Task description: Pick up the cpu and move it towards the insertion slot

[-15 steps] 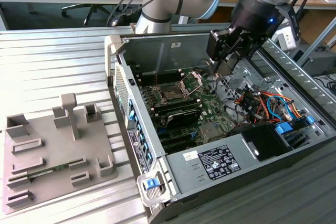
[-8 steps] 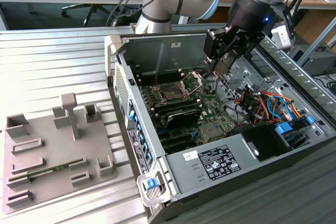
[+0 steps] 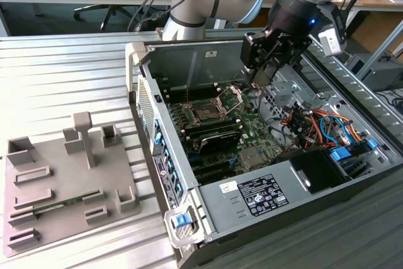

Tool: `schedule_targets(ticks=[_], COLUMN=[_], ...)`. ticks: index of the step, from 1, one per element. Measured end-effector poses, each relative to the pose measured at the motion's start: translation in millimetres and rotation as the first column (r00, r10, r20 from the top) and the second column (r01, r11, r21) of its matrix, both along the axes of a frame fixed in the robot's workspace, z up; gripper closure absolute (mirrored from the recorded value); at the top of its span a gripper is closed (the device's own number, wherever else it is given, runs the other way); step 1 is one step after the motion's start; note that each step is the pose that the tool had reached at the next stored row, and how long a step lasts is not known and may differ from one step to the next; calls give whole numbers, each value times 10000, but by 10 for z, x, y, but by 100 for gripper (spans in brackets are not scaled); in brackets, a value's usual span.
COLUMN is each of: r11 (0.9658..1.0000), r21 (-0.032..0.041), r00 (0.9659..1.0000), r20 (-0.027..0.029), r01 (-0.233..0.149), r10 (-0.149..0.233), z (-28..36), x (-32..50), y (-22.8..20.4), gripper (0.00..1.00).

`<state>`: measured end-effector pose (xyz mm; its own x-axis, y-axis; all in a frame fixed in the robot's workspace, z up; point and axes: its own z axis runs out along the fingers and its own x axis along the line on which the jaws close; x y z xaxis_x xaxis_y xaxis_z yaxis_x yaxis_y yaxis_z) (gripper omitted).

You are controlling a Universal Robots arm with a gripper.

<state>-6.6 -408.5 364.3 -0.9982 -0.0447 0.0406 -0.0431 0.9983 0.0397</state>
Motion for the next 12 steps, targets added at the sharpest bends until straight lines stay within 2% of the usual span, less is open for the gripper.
schedule_targets(ticks=[12], r11=[10000], r21=[0], r00=[10000], r20=[0], r01=[0], r10=[0], z=[-28], x=[-2], y=[83], gripper=[45])
